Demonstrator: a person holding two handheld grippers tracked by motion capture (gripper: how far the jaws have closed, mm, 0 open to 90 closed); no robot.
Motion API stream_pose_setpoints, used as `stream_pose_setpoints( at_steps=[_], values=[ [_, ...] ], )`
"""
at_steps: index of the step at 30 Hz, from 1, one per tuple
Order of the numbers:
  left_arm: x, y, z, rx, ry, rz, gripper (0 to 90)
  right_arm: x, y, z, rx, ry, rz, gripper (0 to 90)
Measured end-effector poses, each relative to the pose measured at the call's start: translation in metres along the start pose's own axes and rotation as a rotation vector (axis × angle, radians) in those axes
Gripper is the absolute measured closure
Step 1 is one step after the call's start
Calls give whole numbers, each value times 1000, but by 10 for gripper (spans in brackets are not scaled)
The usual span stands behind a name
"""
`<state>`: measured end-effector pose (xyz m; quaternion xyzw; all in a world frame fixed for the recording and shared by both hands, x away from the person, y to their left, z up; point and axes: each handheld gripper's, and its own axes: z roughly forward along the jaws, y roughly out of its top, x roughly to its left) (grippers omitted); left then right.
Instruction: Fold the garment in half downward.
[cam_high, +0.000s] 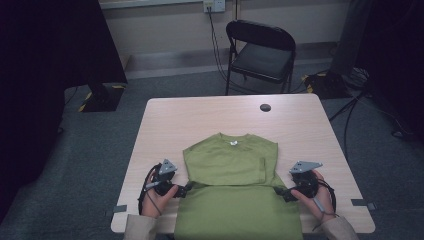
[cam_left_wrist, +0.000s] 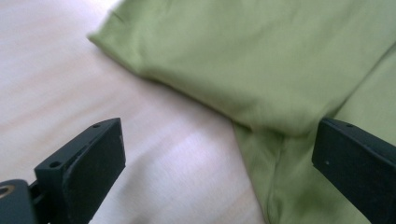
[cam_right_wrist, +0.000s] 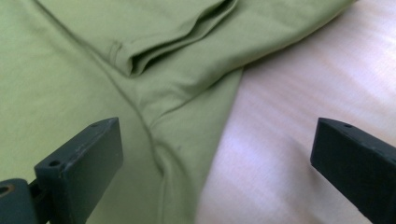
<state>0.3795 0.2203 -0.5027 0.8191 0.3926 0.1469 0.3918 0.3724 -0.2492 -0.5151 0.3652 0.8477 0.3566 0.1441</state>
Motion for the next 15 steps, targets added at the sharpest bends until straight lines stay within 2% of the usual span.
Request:
stream_pose_setpoints(
  at_steps=[4, 7, 10, 15],
  values=[
    [6, 7, -1, -6, 14, -13, 26, -2, 11, -1, -27, -3, -2, 14],
    [11, 15, -1, -19, -3, -20, 24, -4, 19, -1, -42, 5, 3, 14],
    [16, 23, 0, -26, -7, -29, 22, -9, 28, -1, -64, -7, 10, 12],
    [25, 34, 12, -12, 5, -40, 23, -20, 41, 3, -92, -31, 47, 12]
  ],
)
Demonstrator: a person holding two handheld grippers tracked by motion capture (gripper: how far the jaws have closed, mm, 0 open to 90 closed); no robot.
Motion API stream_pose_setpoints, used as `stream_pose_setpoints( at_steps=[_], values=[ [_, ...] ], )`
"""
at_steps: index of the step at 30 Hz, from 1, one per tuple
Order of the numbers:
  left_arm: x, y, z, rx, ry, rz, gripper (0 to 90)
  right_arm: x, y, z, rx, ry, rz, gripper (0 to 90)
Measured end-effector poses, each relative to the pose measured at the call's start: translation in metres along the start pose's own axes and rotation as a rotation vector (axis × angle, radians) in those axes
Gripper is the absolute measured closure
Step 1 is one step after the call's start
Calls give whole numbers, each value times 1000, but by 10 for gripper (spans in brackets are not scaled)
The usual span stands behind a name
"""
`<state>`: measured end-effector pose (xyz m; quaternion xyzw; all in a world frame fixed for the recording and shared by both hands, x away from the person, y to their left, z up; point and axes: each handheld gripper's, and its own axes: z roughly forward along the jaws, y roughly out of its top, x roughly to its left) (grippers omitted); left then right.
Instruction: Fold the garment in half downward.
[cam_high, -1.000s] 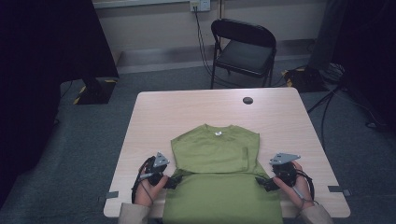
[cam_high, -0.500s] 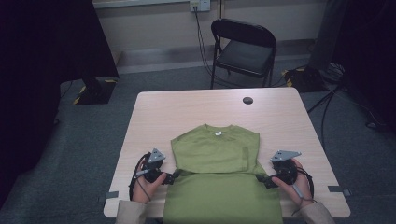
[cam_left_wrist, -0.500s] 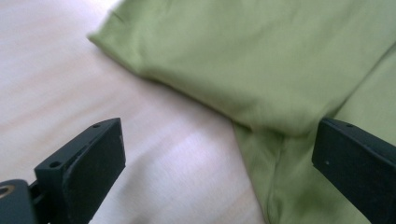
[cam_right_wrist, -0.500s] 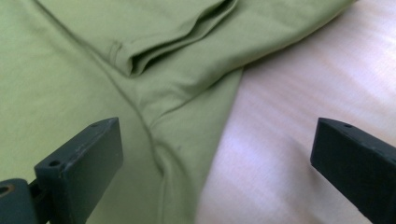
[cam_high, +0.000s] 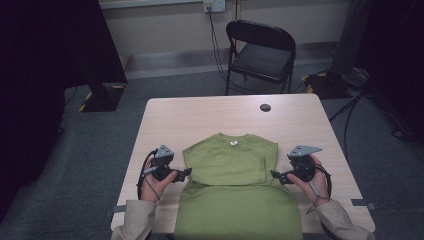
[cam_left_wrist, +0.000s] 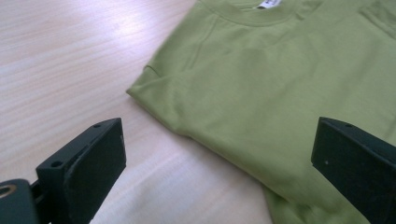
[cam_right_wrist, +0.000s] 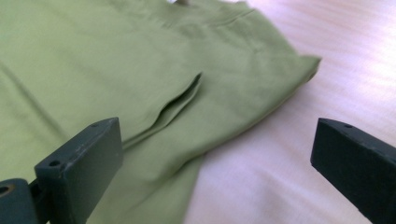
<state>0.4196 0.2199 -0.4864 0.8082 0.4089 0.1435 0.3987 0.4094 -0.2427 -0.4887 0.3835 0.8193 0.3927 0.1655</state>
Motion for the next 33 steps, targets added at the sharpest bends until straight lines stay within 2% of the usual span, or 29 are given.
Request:
stream_pose_setpoints(
  at_steps=[9, 12, 17, 22, 29, 33],
  values=[
    [15, 12, 21, 21, 35, -7, 31, -11, 10, 19, 10, -52, 0, 19],
    [20, 15, 26, 36, 47, 4, 31, -16, 12, 23, 13, -66, 1, 25],
    [26, 18, 36, 60, 76, 4, 42, -27, 14, 33, 8, -81, 33, 48],
    [31, 18, 45, 71, 83, 6, 44, -36, 21, 46, 12, -102, 62, 63],
    [34, 19, 60, 110, 109, 0, 59, -36, 28, 60, 23, -116, 62, 114],
    [36, 18, 64, 99, 114, -17, 77, -38, 27, 66, 27, -121, 78, 152]
  ],
)
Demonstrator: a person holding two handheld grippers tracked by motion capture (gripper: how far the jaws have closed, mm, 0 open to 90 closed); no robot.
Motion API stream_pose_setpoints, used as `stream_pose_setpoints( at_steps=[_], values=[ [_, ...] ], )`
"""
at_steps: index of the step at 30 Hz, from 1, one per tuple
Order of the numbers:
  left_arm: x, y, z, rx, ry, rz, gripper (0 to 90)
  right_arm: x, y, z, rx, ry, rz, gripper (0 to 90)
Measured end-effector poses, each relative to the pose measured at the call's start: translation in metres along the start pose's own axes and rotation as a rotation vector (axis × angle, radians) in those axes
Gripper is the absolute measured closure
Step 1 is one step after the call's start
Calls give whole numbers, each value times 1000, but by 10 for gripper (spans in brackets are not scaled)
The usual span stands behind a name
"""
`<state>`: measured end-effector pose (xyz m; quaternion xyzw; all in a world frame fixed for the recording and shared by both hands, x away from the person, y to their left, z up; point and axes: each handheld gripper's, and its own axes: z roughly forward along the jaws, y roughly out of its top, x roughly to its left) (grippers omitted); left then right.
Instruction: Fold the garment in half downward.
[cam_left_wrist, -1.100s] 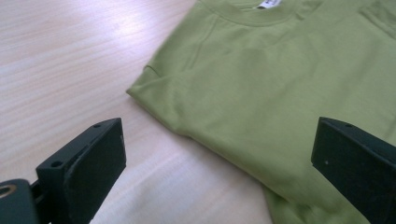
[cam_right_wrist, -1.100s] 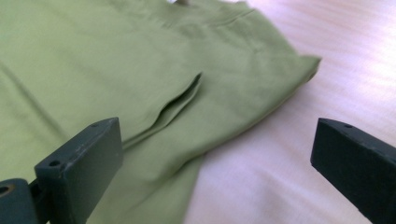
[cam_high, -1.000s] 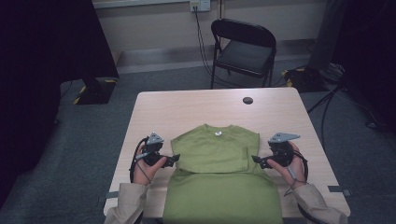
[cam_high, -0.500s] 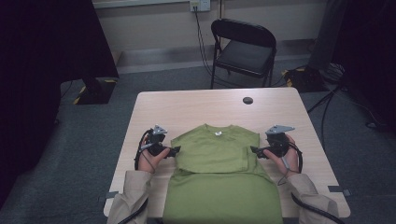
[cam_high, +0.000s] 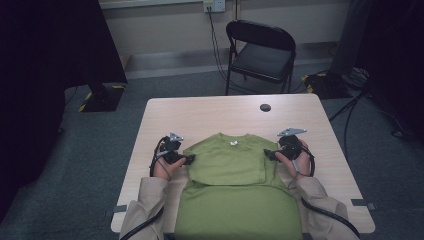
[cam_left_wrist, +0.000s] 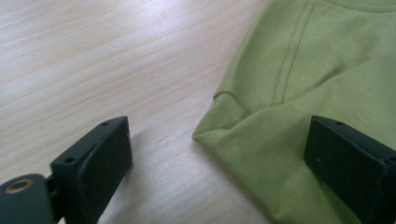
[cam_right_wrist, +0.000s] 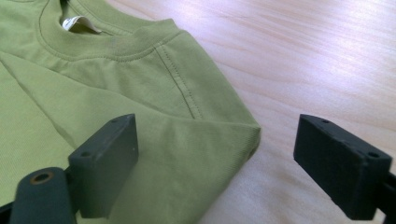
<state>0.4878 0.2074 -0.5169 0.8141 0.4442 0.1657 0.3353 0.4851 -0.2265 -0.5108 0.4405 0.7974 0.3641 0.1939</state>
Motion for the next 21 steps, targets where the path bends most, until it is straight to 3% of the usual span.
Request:
stream_pose_setpoints(
  at_steps=[7, 10, 16, 20, 21],
  values=[
    [-1, 1, 1, -2, -7, 7, 108, -4, -7, 5, 30, -9, 12, 198],
    [-1, 0, -1, -11, -22, 16, 146, -4, -9, 6, 4, -17, 13, 203],
    [-8, 2, -5, 6, -27, 15, 302, -2, -13, 1, -17, -5, 25, 302],
    [-12, 6, -6, 23, -41, 15, 408, -3, -17, -4, -26, -7, 24, 441],
    [-14, 7, -6, 27, -45, 19, 480, -3, -18, -5, -31, -2, 24, 503]
  ],
)
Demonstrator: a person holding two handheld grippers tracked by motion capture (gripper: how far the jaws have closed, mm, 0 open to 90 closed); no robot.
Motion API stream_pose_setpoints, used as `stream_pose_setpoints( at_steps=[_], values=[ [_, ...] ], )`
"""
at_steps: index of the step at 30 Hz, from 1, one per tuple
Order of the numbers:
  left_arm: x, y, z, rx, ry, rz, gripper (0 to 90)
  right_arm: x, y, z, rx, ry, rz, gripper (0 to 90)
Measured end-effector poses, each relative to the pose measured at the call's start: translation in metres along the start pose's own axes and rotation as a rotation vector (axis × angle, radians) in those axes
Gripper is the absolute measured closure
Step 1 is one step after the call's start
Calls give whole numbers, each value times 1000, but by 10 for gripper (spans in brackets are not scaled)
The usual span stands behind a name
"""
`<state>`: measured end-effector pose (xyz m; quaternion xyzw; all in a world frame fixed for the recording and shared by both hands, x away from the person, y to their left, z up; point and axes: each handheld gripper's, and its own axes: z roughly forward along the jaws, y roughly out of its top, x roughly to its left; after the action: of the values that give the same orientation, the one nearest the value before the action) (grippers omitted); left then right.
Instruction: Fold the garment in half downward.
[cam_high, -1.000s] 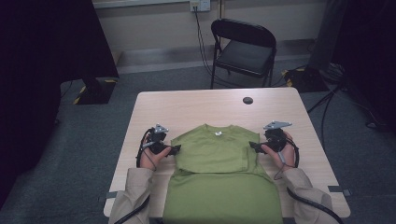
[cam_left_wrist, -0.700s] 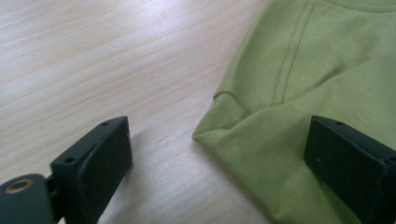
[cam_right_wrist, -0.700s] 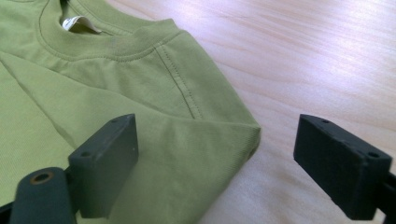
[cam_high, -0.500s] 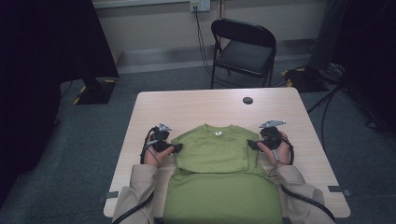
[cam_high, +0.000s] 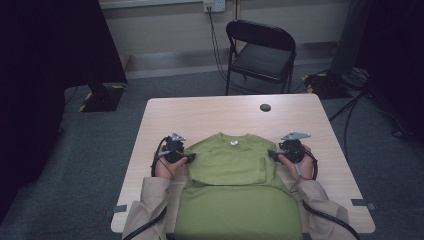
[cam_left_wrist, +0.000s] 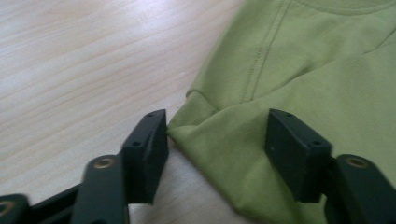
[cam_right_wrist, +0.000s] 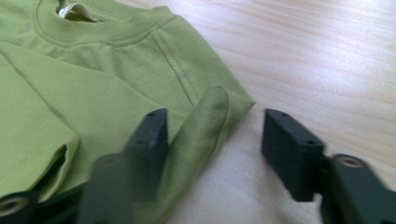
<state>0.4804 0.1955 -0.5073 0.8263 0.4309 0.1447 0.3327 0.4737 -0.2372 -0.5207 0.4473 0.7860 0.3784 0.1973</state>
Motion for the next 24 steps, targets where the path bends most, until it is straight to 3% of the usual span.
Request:
stream_pose_setpoints(
  at_steps=[3, 6, 7, 10, 13, 15, 24],
  values=[
    [-4, 2, 0, 5, -6, 32, 582, 1, -1, -1, -6, 16, 14, 629],
    [-5, 4, 0, 16, -19, 45, 666, 1, -1, -1, -7, 29, 15, 673],
    [-7, 5, 0, 20, -17, 58, 666, 1, 0, -1, -6, 32, 23, 710],
    [-13, 7, 1, 29, -13, 106, 794, 1, 0, 0, -5, 56, 36, 811],
    [-12, 8, 0, 23, -19, 82, 840, 0, 1, 0, 1, 80, 59, 845],
    [-11, 8, -3, 7, -28, 60, 853, 0, 3, -1, 9, 85, 44, 853],
    [-7, 23, -29, -69, -70, 38, 860, -2, 26, -24, -42, 136, 35, 859]
  ],
)
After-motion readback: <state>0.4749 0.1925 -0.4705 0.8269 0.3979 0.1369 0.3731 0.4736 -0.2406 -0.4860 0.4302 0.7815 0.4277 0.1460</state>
